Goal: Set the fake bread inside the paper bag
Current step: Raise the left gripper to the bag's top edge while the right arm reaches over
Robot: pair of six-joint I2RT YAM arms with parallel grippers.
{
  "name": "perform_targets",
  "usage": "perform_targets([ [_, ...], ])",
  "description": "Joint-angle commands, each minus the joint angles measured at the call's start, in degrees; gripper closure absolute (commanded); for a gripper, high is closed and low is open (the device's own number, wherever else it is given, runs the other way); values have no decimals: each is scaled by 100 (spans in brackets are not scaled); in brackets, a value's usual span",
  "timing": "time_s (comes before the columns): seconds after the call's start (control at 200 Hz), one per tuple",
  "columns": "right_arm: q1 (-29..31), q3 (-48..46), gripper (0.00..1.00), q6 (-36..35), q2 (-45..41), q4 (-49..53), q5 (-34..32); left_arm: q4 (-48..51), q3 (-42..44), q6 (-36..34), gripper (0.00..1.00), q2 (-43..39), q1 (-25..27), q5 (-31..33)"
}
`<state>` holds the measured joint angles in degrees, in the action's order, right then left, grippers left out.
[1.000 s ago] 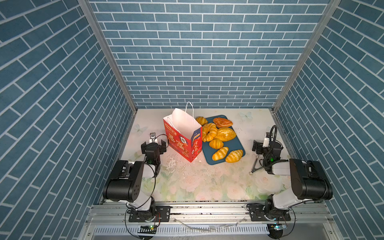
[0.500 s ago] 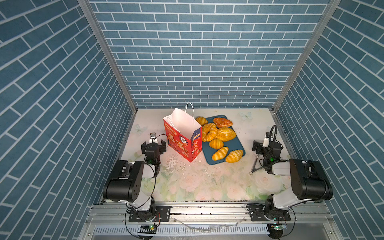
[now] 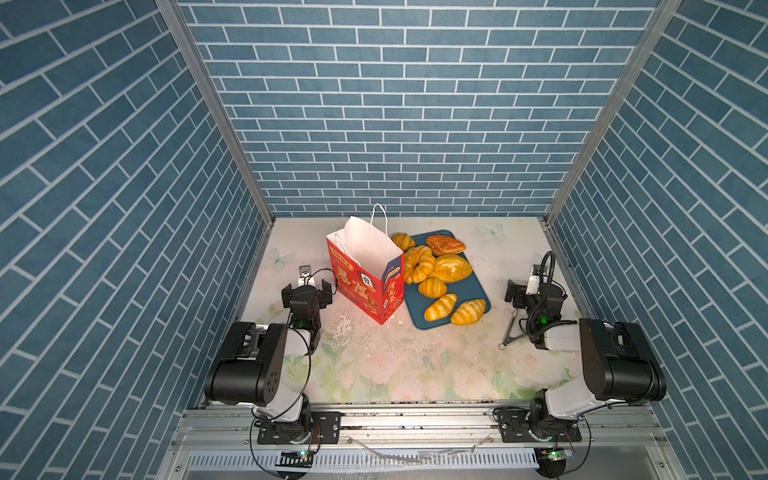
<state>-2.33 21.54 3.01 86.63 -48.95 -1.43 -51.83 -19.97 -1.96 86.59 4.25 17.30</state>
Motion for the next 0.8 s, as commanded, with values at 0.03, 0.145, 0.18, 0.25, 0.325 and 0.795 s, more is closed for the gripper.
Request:
perform_targets([
  [0.03, 12, 139, 3, -8, -728, 685, -197, 542, -124, 97, 0, -536, 67, 430],
  [0.145, 31, 527, 4, 199, -1366, 1886, -171, 1654, -376, 249, 0, -1327, 67, 703],
  [0.18, 35, 686, 5, 252, -1526, 2230, 71, 2079, -488, 334, 0, -1573, 67, 705],
  [0.25, 67, 1058, 6, 350, -1655, 2870, 429, 3124, -830, 643, 1, -2100, 63, 713],
  [0.325, 156, 1568, 7, 379, -1653, 3710, 982, 4176, -1178, 973, 0, -2618, 58, 434],
  [0.795, 1438, 4062, 11, -248, -541, 6396, 1841, 7774, -3166, 1773, 13, -3737, 91, -1153],
])
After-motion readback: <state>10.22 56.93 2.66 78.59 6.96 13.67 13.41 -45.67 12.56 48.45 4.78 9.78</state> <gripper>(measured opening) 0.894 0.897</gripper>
